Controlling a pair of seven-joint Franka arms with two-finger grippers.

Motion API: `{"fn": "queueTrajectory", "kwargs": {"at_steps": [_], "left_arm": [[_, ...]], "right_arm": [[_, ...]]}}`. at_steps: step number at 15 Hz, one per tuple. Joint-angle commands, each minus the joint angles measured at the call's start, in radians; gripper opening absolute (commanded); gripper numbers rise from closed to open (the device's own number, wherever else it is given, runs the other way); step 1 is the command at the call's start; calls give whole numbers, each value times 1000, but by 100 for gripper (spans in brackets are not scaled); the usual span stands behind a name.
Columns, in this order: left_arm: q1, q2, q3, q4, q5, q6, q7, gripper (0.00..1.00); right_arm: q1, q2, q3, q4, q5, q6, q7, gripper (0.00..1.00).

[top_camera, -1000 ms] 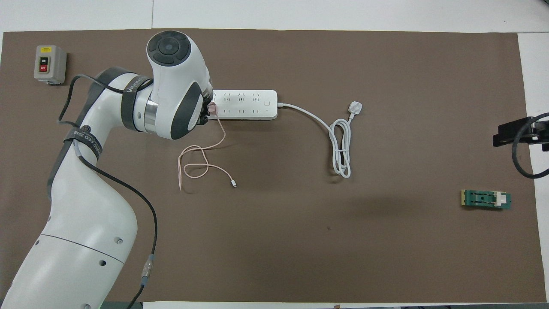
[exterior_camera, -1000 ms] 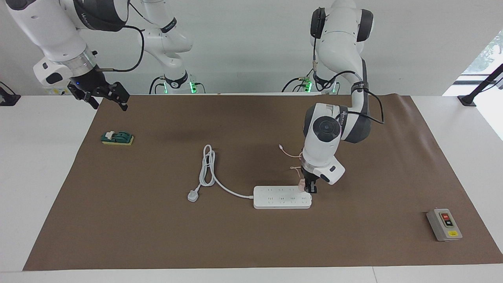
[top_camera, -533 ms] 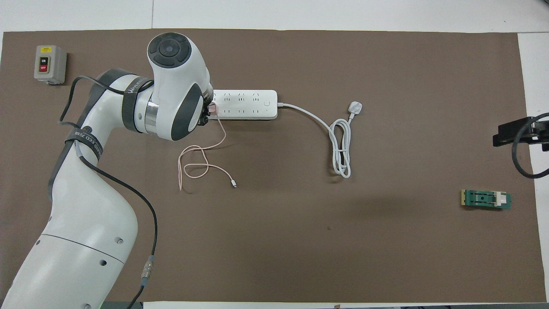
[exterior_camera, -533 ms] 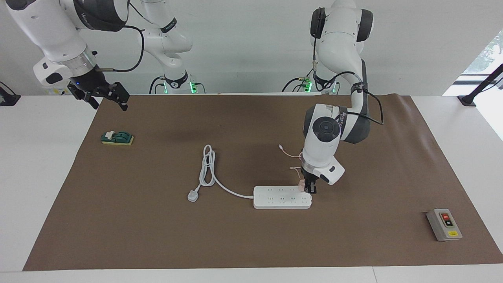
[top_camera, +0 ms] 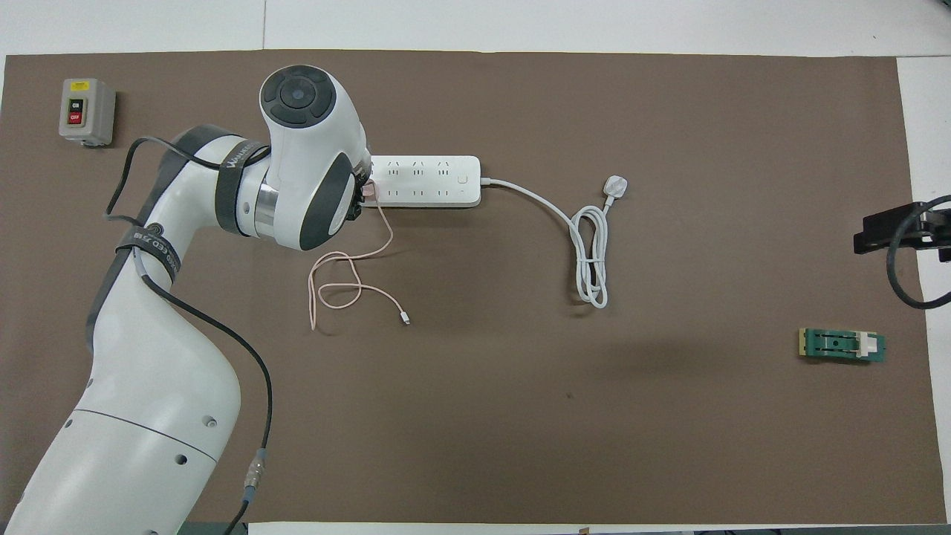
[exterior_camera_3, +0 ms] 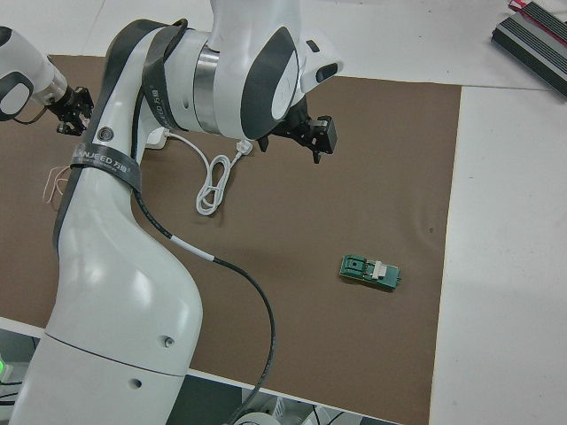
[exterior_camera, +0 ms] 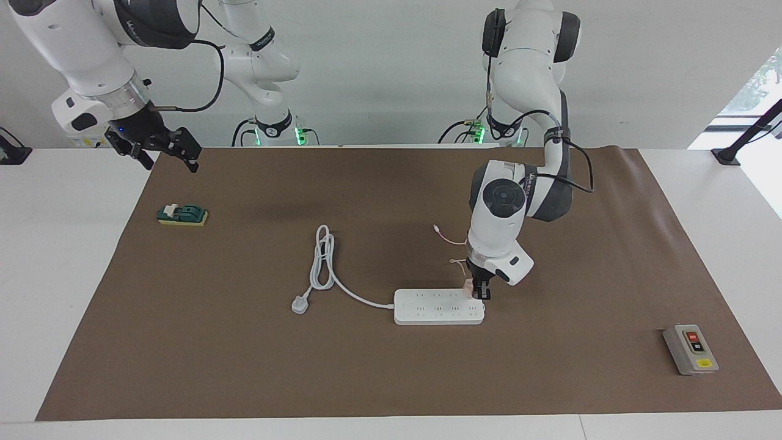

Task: Plug charger into power strip
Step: 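Push the charger plug into the strip socket with the left gripper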

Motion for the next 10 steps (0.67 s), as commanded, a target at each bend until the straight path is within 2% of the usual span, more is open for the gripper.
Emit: {"fn": "queueTrajectory", "kwargs": {"at_steps": [1,4,9,10], "left_arm": [[-42,45,10,-32,4,21,4,0],[-36,47,10,2,4,-31,7,0],[-26,47,10,5,10,-31,15,0],[-23,45,11,7,7,-32,41,17]], "right_arm": [[-5,-5,6,5,-13,-21,-18,100],[-5,-5,6,5,-13,-21,-18,100],[-5,-5,6,5,-13,-21,-18,100],[-5,-5,6,7,-13,-21,-18,100]]}}
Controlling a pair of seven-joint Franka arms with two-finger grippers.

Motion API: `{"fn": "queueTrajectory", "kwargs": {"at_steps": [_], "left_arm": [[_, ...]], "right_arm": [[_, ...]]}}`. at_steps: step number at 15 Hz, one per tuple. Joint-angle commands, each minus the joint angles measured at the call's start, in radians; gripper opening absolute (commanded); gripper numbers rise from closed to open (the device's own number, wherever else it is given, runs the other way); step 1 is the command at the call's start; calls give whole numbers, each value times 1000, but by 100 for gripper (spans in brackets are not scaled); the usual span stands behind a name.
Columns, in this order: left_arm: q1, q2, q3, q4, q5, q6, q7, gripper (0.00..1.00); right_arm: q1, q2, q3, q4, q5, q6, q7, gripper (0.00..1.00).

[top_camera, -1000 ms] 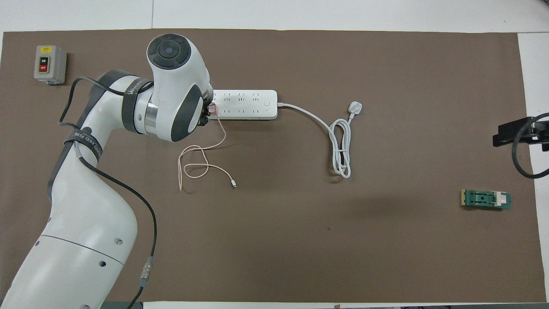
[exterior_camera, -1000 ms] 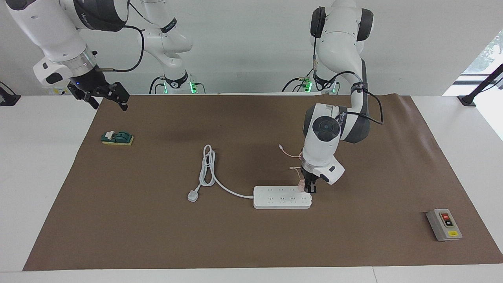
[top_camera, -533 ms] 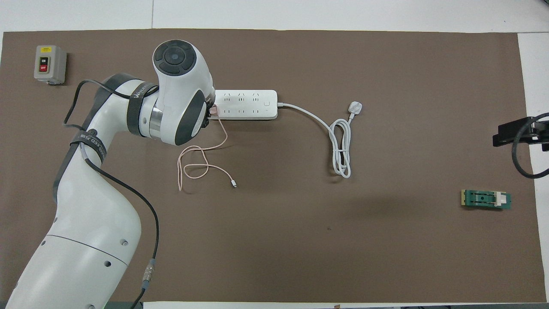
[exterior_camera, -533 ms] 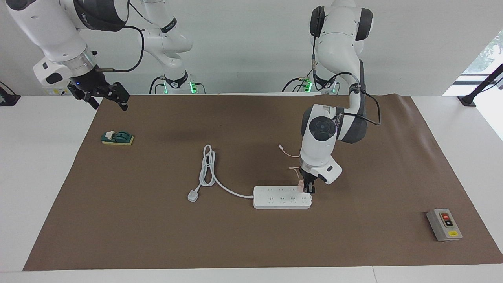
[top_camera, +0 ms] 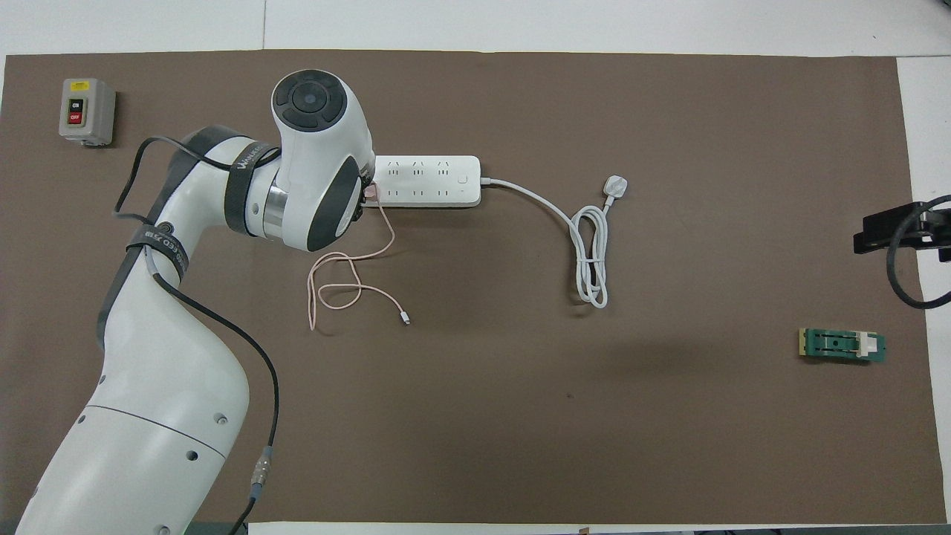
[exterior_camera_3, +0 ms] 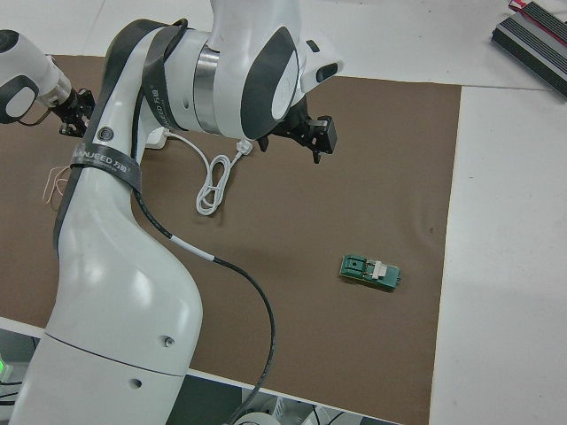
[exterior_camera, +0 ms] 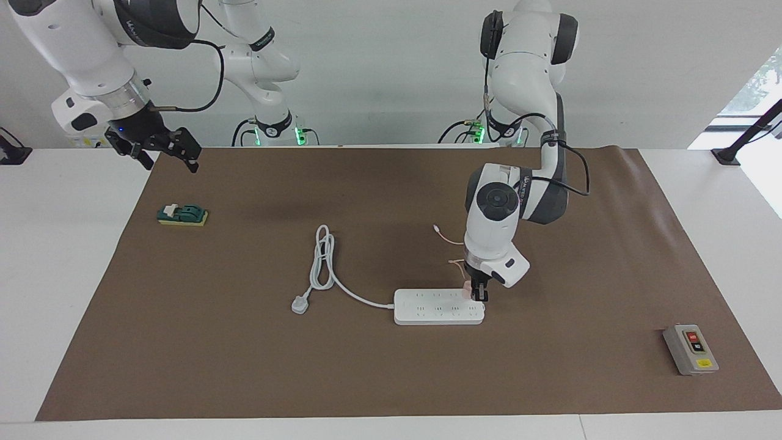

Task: Plug charger into power strip
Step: 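Push the charger plug into the strip socket with the left gripper, then open the left gripper and lift it away from the charger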

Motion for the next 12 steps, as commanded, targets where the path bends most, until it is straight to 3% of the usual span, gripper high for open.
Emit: {"fn": "queueTrajectory", "kwargs": {"at_steps": [1,2,3,12], "left_arm": [[-11,29,5,7,-10,-31,56,53],[-9,26,7,25,-11,-32,58,89],[-5,8,7,36,-14,-41,61,100],[78,-262,8,34,-18,-228,307,100]], "right_arm": [[-5,-5,6,5,-13,-21,-18,100],[-5,-5,6,7,-13,-21,-18,100],[-5,-5,6,5,-13,-21,-18,100],[-5,-5,6,7,-13,-21,-18,100]]}}
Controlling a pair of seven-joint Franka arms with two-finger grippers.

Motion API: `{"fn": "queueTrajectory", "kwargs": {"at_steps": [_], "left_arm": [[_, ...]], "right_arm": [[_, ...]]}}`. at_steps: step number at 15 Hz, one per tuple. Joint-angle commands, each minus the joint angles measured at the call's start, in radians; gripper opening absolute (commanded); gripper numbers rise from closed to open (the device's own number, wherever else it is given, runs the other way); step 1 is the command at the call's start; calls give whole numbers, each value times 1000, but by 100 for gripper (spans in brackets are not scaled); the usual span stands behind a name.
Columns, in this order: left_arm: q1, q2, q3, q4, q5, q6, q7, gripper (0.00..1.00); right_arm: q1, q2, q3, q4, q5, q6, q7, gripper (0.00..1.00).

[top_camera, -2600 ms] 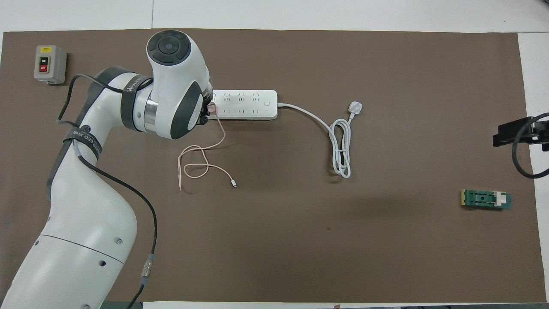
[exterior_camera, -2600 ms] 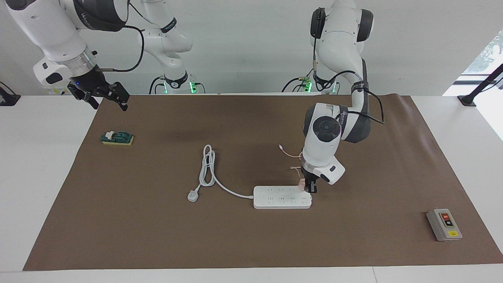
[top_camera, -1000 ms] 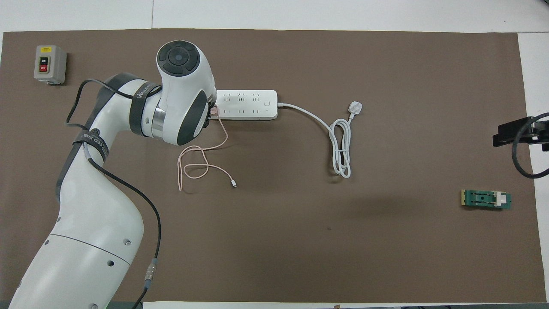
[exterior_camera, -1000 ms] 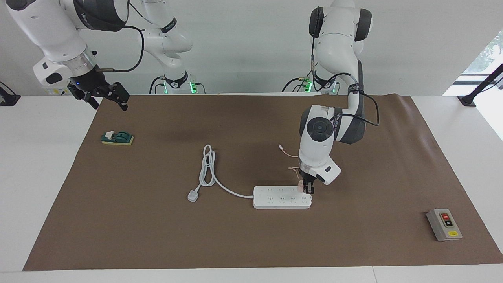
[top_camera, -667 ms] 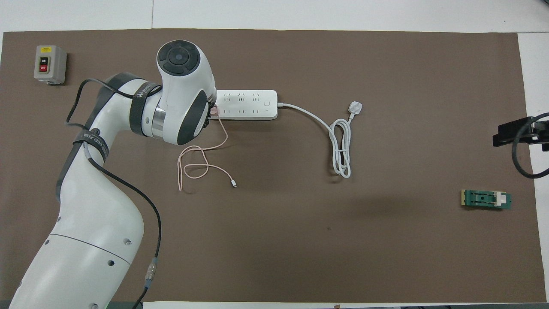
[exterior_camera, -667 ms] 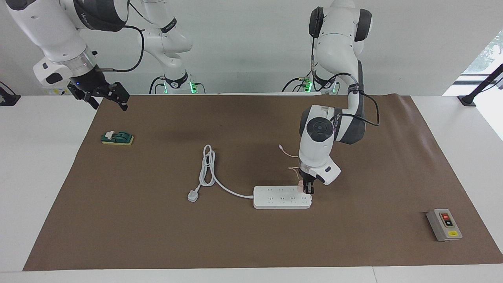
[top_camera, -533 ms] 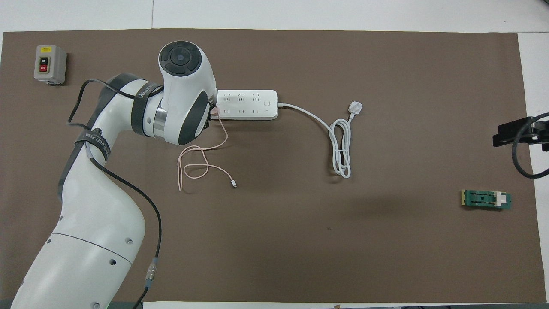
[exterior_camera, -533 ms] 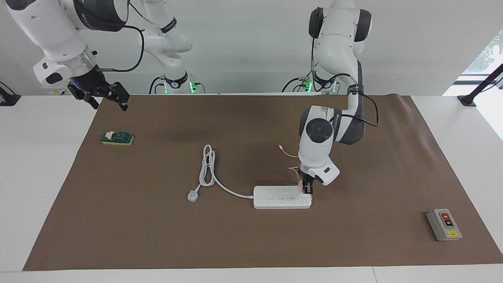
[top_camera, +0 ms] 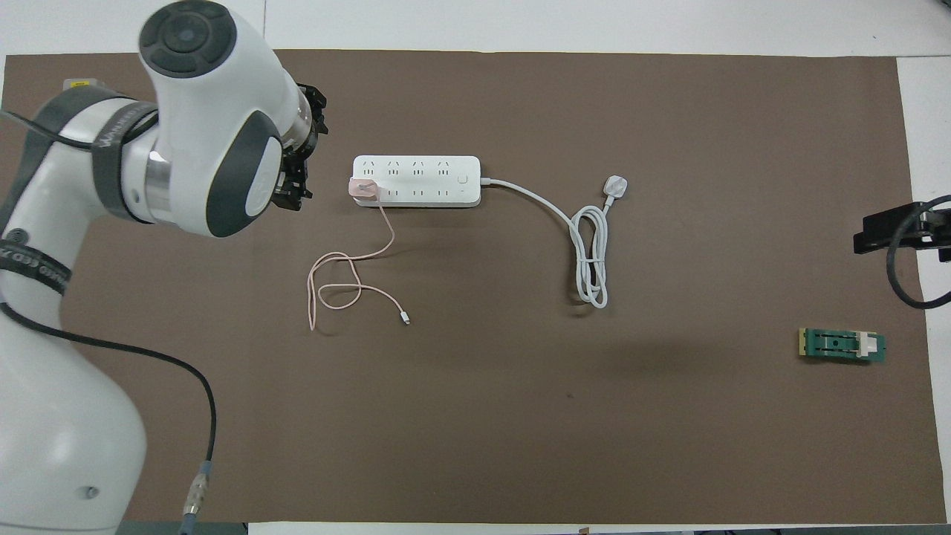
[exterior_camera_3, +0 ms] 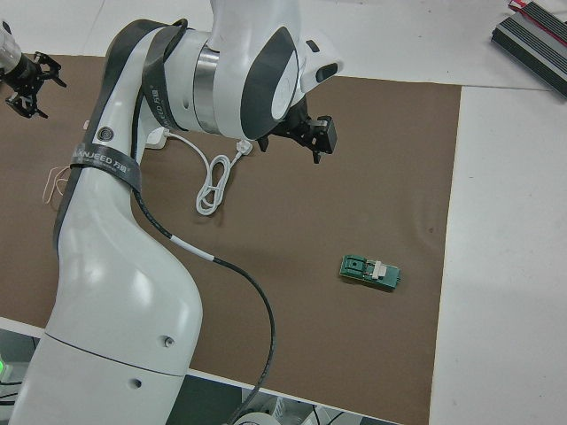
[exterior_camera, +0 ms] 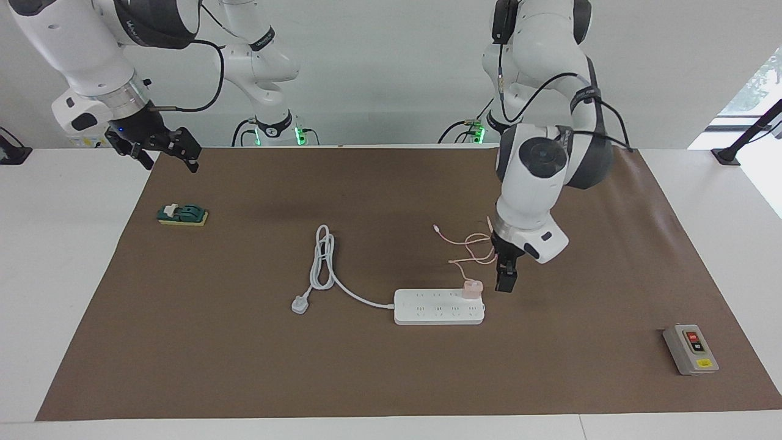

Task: Plug charger into power strip
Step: 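Open the left gripper and lift it away from the charger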

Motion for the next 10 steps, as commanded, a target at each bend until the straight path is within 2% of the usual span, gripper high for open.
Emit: {"fn": "queueTrajectory", "kwargs": {"at_steps": [1,7,10], "left_arm": [[41,-98,0,-28,-12,-55,143,100],[181,-242,0,-31,-9,-157,712,100],[230,-316,2,-42,-6,-254,1008,100]], "right_arm": [[-5,-5,6,5,-13,-21,-18,100],[-5,-5,6,7,-13,-21,-18,100],[-5,-5,6,5,-13,-21,-18,100]]}}
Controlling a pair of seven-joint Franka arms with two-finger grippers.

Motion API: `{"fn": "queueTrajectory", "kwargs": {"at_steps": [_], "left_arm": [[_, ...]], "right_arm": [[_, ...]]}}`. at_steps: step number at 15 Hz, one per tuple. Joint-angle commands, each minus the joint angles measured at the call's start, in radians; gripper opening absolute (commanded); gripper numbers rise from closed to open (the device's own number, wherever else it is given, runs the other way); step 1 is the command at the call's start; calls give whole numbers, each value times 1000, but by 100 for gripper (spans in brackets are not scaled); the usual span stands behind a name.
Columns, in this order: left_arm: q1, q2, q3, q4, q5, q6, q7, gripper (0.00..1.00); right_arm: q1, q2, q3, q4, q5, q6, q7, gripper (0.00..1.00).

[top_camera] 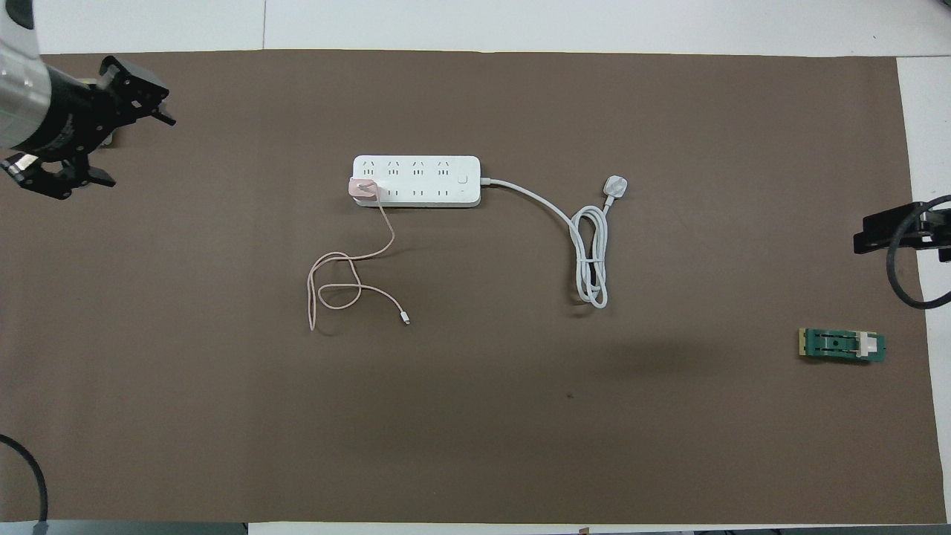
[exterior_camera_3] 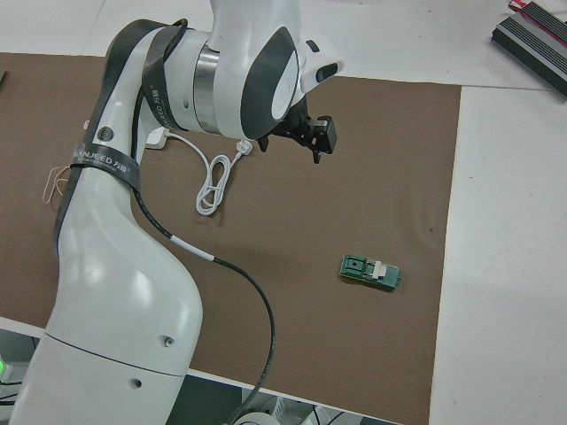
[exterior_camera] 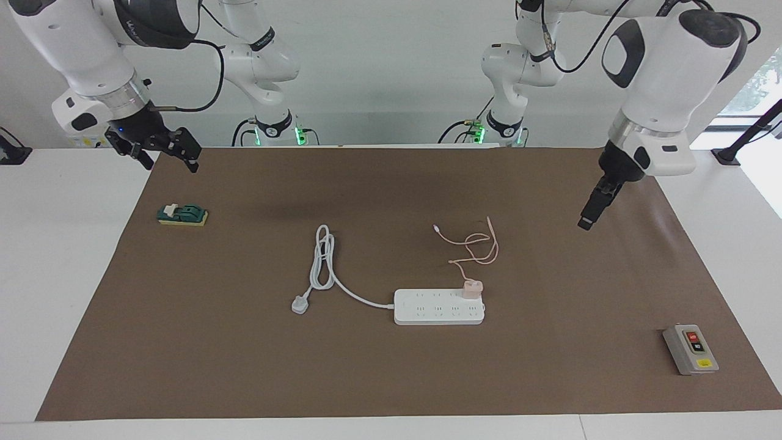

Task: Plug charger into power strip

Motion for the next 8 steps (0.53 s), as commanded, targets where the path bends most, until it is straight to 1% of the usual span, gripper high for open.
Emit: {"fn": "queueTrajectory", "kwargs": {"at_steps": [1,3,4,6,7,8], "left_arm": [[46,-92,-7,-45,-4,-102,266,100],[55,-148,-7,-87,-1,-185,448,100],[58,-182,-1,-120,1,-193,498,100],[69,-254,-1,-197,2,-187,518,100],[69,-274,-1,-212,2,-183,532,100],[63,-270,-4,-199,1,-173,529,100]], "right_arm": [[-5,-5,6,5,-13,-21,-18,100],[-5,-5,6,7,-13,-21,-18,100],[-5,-5,6,5,-13,-21,-18,100],[-5,-5,6,5,-11,-21,-18,100],[-5,-5,6,5,-13,-21,-18,100],[-5,-5,6,7,-13,-21,-18,100]]}}
